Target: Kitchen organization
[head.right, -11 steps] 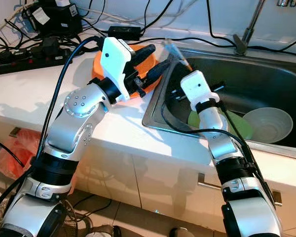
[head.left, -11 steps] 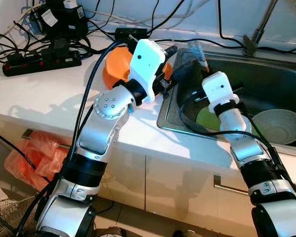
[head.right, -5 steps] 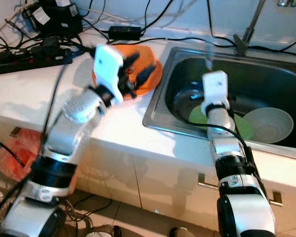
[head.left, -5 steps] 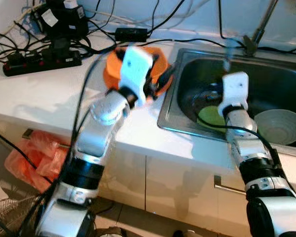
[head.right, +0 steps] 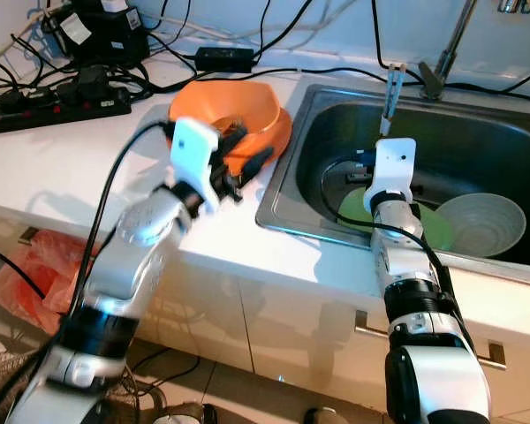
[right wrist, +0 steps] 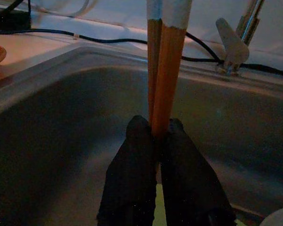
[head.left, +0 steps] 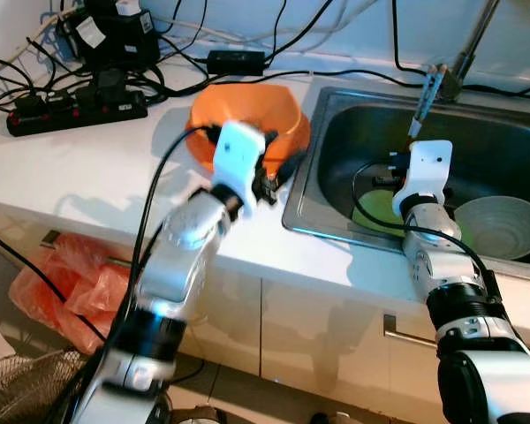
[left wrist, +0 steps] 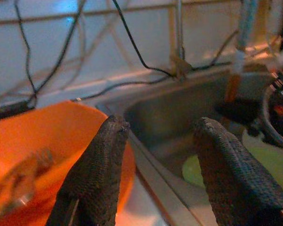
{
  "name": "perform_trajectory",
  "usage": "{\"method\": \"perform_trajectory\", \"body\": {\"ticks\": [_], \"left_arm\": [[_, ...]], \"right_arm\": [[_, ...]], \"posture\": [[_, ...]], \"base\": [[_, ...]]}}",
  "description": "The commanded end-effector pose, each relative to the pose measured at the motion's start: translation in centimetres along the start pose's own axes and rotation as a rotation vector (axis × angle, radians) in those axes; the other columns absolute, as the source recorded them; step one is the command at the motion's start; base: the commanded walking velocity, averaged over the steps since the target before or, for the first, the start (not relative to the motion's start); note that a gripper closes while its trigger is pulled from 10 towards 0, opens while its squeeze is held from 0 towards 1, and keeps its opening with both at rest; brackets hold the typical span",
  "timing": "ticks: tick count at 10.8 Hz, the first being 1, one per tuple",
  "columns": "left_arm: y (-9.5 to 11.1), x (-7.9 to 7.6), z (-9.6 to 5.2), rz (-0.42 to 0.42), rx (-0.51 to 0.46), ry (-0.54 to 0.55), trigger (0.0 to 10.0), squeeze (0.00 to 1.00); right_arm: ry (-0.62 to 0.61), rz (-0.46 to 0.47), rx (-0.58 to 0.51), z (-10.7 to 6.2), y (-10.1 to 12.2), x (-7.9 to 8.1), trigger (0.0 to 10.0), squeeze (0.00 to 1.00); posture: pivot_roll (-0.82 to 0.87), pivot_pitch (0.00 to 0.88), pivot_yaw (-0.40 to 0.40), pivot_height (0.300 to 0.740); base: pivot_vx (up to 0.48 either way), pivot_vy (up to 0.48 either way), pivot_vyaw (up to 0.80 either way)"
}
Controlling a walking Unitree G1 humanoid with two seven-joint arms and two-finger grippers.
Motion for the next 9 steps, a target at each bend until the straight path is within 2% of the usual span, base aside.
{"method": "perform_trajectory", "body": {"ticks": [1,5,7,9], "left_arm": [[-0.1,-0.4,-0.1,0.007,0.009,-0.025,10.0,0.0],[-2.2,-1.3,-1.0,-0.01,0.107,-0.065,10.0,0.0],[-2.0,-1.8,-0.8,-0.055,0.097,-0.107,10.0,0.0],[-1.8,-2.0,-1.0,-0.05,0.101,-0.157,10.0,0.0]], "right_arm": [[-0.008,0.023,0.005,0.1,0.0,0.0,10.0,0.0],[-0.005,0.037,0.029,0.0,-0.6,0.0,10.0,0.0],[0.008,0.036,0.038,0.0,-0.8,0.2,10.0,0.0],[0.015,0.037,0.037,0.0,-0.7,0.3,10.0,0.0]], "posture": [[0.08,0.047,0.024,0.74],[0.09,0.053,0.022,0.74],[0.09,0.061,0.019,0.74],[0.09,0.067,0.014,0.74]], "base": [[0.0,0.0,0.0],[0.0,0.0,0.0],[0.0,0.0,0.0],[0.0,0.0,0.0]]}}
Point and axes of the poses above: a point about 5 cm out from each wrist's last joint towards the gripper, its own z axis pointing out of the wrist towards the gripper, its own y axis along the axis of the wrist's last joint, x = y × z, the point moved 1 cm from there along z, pointing out of the wrist towards the gripper, and after that the axes turned 5 degrees about z, right-handed, at the moved point
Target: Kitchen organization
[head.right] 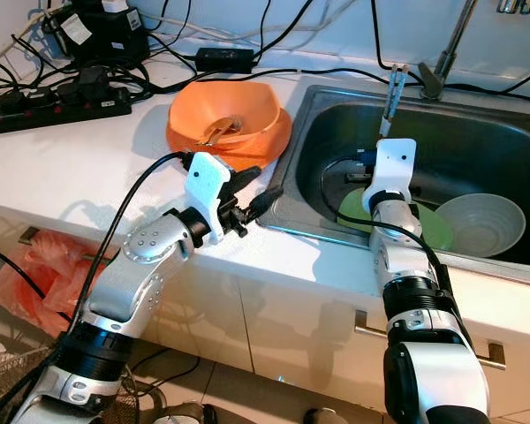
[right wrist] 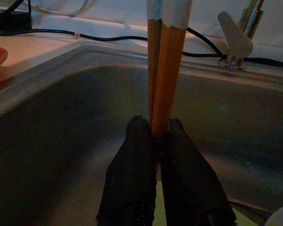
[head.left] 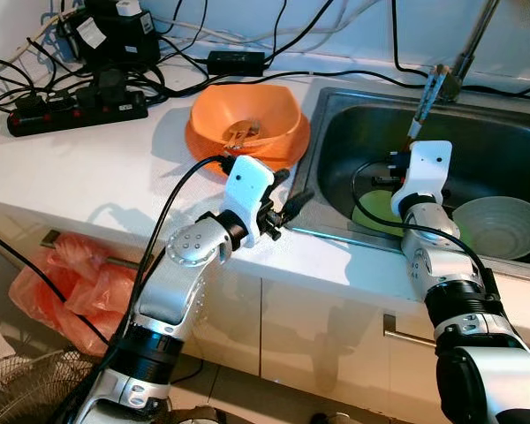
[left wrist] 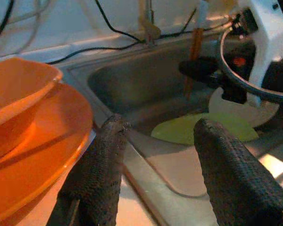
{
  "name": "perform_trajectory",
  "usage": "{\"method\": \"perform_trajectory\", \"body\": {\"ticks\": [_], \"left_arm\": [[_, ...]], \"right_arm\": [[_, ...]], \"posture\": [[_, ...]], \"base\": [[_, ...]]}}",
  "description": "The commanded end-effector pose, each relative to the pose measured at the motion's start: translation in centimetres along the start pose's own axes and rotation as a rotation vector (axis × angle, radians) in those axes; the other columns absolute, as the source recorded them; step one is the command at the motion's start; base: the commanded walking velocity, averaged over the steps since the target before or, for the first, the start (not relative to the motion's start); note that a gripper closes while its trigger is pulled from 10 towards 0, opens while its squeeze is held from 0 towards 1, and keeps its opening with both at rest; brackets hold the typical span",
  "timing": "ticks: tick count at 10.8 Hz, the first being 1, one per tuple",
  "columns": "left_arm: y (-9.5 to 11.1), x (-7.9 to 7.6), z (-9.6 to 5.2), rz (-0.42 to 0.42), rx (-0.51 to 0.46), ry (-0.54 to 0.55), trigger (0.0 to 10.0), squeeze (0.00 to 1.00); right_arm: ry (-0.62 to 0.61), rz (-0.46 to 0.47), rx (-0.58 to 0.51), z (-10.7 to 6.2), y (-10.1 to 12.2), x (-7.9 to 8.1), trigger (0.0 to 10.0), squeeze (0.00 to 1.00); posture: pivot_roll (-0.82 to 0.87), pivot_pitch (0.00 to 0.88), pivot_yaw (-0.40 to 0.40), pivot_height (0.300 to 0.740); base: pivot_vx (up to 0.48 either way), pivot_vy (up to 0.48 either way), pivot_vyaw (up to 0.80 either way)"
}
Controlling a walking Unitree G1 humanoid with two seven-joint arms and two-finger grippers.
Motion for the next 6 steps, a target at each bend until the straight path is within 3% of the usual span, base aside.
{"method": "perform_trajectory", "body": {"ticks": [1,5,6], "left_arm": [[0.2,-0.2,-0.1,0.008,0.004,-0.032,10.0,0.0],[-0.9,-0.3,-0.6,0.017,0.078,-0.067,10.0,0.0],[-0.8,-0.2,-0.6,0.02,0.079,-0.068,10.0,0.0]], "right_arm": [[0.008,0.009,0.027,0.0,-0.6,0.1,10.0,0.0],[0.007,0.01,0.028,0.0,-0.6,0.1,10.0,0.0],[0.012,0.016,0.028,-0.1,-0.6,0.2,10.0,0.93]], "posture": [[0.09,0.07,0.012,0.74],[0.09,0.074,0.011,0.74],[0.09,0.075,0.01,0.74]], "base": [[0.0,0.0,0.0],[0.0,0.0,0.0],[0.0,0.0,0.0]]}}
Point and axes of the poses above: a point about 5 cm out from each wrist's last joint towards the gripper, its own z axis pointing out of the wrist towards the gripper, its own y axis along the axis of the wrist's last joint, x = y × z, the point moved 1 cm from there along z, pointing out of the wrist towards the gripper, and after that the axes turned 5 degrees about z, right-handed, at the moved point
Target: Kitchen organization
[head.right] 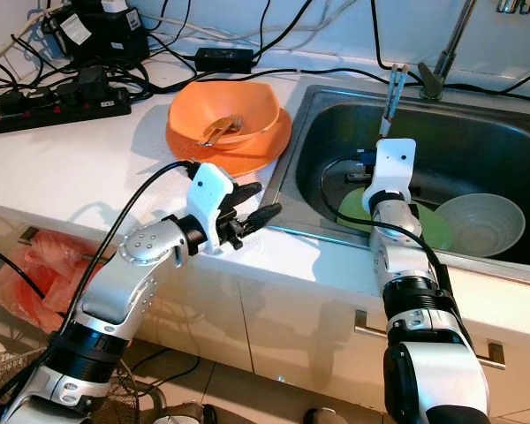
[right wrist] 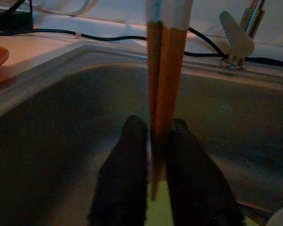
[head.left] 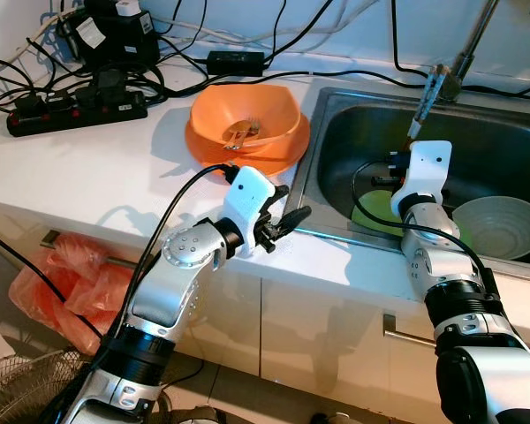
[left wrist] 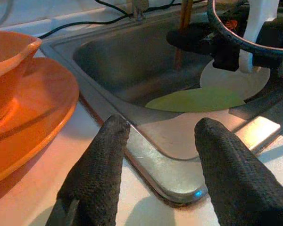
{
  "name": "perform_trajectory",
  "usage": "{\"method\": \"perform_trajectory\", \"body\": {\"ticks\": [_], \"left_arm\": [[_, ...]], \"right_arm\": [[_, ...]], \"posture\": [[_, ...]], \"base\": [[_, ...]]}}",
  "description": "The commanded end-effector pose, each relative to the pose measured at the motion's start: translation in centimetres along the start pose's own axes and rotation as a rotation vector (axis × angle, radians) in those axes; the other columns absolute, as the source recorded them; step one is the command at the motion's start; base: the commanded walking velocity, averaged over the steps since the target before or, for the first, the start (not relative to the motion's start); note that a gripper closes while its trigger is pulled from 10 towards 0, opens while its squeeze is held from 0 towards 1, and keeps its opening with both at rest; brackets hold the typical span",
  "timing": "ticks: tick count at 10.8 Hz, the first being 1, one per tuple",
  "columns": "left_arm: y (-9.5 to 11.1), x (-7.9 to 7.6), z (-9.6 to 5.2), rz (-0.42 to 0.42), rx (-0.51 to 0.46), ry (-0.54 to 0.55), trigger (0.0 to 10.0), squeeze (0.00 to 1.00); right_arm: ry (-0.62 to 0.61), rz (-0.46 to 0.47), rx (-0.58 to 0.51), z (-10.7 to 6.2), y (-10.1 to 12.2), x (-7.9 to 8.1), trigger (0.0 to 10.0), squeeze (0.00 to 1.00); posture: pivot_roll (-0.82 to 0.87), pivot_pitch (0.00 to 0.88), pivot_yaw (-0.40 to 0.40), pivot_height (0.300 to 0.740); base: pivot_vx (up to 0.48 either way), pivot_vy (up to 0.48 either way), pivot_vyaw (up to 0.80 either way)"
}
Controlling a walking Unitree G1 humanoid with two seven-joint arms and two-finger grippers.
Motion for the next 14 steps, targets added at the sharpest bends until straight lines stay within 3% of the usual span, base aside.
{"method": "perform_trajectory", "body": {"ticks": [1,8,9,10,13,14], "left_arm": [[0.3,-0.2,-0.1,0.011,-0.002,-0.011,10.0,0.0],[1.1,0.2,-0.3,0.056,-0.032,0.033,10.0,0.0],[2.6,1.2,-0.4,0.152,-0.092,0.149,10.0,0.0],[2.9,1.4,-0.4,0.175,-0.105,0.166,10.0,0.0],[7.2,4.0,-1.8,0.37,-0.271,0.438,10.0,0.0],[7.8,4.4,-2.2,0.419,-0.293,0.47,10.0,0.0]], "right_arm": [[0.003,0.015,0.027,0.0,-0.6,0.2,10.0,1.0],[0.008,0.009,0.021,0.0,-0.5,0.3,10.0,1.0],[0.017,0.007,0.01,0.0,-0.3,0.5,10.0,0.0],[0.02,0.008,0.005,0.0,-0.2,0.6,10.0,0.0],[0.031,0.012,0.002,0.0,-0.3,0.9,10.0,0.0],[0.033,0.013,0.001,0.0,-0.3,0.9,10.0,0.0]], "posture": [[0.09,0.076,0.011,0.74],[0.1,0.077,0.006,0.74],[0.1,0.077,0.005,0.74],[0.1,0.079,0.003,0.74],[0.1,0.079,0.003,0.74],[0.11,0.077,0.003,0.74]], "base": [[0.0,0.0,0.0],[0.0,0.0,0.0],[0.0,0.0,0.0],[0.0,0.0,0.0],[0.0,0.0,0.0],[0.0,0.0,0.0]]}}
Point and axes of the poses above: a point about 5 cm out from each wrist's last joint towards the gripper, its own z axis pointing out of the wrist towards the gripper, its own y axis along the axis of the wrist's last joint, x = y × z, the point moved 1 cm from there along z, pointing out of the wrist towards the gripper, and after that the axes turned 5 degrees about z, right-handed, at the moved point
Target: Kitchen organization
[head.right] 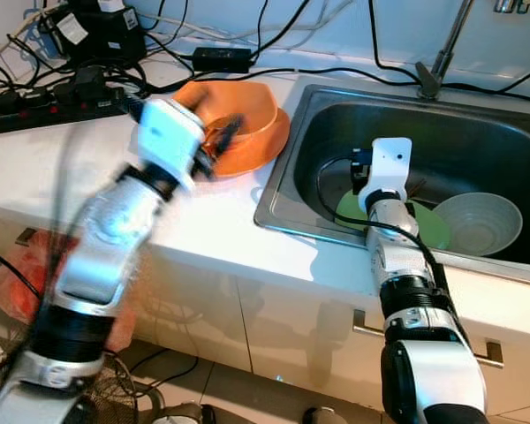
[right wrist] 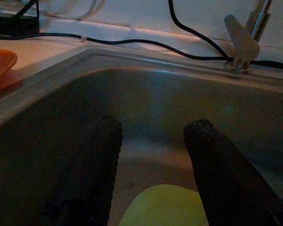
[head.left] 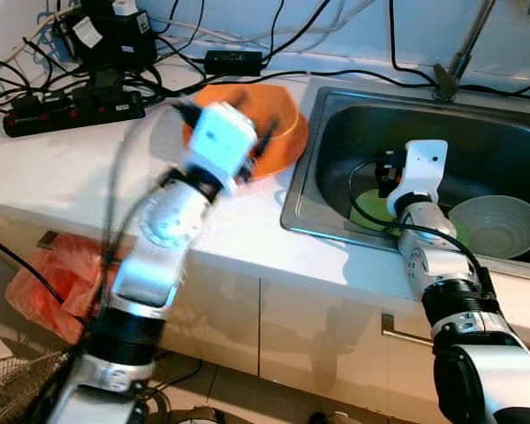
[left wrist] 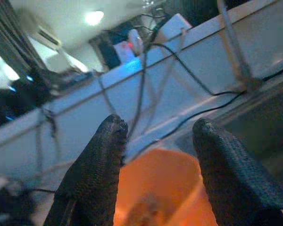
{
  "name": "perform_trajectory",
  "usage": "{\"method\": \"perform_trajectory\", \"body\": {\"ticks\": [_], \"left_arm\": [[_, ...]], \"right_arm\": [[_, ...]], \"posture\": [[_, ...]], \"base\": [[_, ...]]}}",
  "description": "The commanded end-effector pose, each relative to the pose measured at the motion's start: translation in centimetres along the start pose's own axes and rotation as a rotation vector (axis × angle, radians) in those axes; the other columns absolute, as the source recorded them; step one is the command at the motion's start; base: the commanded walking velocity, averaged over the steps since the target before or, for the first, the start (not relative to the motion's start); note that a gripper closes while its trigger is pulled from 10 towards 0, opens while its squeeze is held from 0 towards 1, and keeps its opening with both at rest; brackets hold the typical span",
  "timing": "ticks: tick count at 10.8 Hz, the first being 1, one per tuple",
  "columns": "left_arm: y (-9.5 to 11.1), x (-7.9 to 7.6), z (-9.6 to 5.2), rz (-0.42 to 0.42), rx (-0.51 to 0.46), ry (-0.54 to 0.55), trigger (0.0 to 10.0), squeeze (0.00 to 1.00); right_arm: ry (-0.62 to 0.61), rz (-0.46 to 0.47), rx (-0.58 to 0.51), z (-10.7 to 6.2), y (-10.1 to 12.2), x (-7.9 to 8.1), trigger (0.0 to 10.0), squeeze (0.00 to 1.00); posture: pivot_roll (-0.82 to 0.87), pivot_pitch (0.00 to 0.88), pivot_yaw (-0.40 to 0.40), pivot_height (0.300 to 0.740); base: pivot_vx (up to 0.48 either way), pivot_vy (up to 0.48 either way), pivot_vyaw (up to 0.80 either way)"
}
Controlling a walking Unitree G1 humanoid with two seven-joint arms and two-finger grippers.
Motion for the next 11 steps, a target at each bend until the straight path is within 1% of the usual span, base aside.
{"method": "perform_trajectory", "body": {"ticks": [1,2,3,4,5,6,7,8,9,10,11], "left_arm": [[0.5,0.8,-0.2,0.068,-0.023,0.032,10.0,0.0],[0.1,1.6,-0.7,0.123,-0.012,0.047,10.0,0.0],[-0.4,2.9,-1.8,0.198,0.013,0.065,10.0,0.0],[-0.8,3.3,-2.6,0.221,0.031,0.047,10.0,0.0],[-1.1,3.3,-3.3,0.235,0.046,0.026,10.0,0.0],[-1.4,3.0,-4.1,0.251,0.061,-0.009,10.0,0.0],[-1.7,2.3,-5.0,0.256,0.08,-0.058,10.0,0.0],[-2.0,2.0,-5.3,0.258,0.094,-0.088,10.0,0.0],[-2.6,1.4,-6.0,0.272,0.13,-0.152,10.0,0.0],[-4.2,0.8,-6.8,0.337,0.222,-0.258,10.0,0.0],[-4.7,1.0,-6.6,0.399,0.24,-0.252,10.0,0.0]], "right_arm": [[0.012,0.008,0.012,0.0,-0.3,0.4,10.0,0.0],[0.012,0.009,0.008,0.0,-0.3,0.4,10.0,0.0],[0.015,0.011,0.005,0.0,-0.3,0.4,10.0,0.0],[0.016,0.013,0.007,0.0,-0.3,0.5,10.0,0.0],[0.019,0.015,0.008,0.0,-0.3,0.6,10.0,0.0],[0.023,0.017,0.008,0.0,-0.3,0.7,10.0,0.0],[0.025,0.017,0.008,0.0,-0.4,0.8,10.0,0.0],[0.026,0.017,0.008,0.0,-0.4,0.8,10.0,0.0],[0.027,0.018,0.008,0.1,-0.3,0.8,10.0,0.0],[0.027,0.016,0.009,0.1,-0.3,0.8,10.0,0.0],[0.026,0.018,0.007,0.1,-0.3,0.8,10.0,0.0]], "posture": [[0.11,0.074,0.005,0.74],[0.11,0.072,0.005,0.74],[0.11,0.072,0.005,0.74],[0.12,0.073,0.001,0.74],[0.12,0.08,-0.003,0.74],[0.13,0.086,-0.006,0.74],[0.13,0.091,-0.009,0.74],[0.13,0.093,-0.012,0.74],[0.13,0.093,-0.012,0.74],[0.13,0.09,-0.013,0.74],[0.13,0.09,-0.013,0.74]], "base": [[0.0,0.0,0.0],[0.0,0.0,0.0],[0.0,0.0,0.0],[0.0,0.0,0.0],[0.0,0.0,0.0],[0.0,0.0,0.0],[0.0,0.0,0.0],[0.0,0.0,0.0],[0.0,0.0,0.0],[0.0,0.0,0.0],[0.0,0.0,0.0]]}}
Point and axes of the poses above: a point about 5 cm out from each wrist's last joint towards the gripper, its own z axis pointing out of the wrist towards the gripper, its own y axis along the axis of the wrist's last joint, x = y × z, the point moved 1 cm from there along z, pointing out of the wrist towards the gripper, and after that the axes turned 5 degrees about z, right-handed, at the moved point
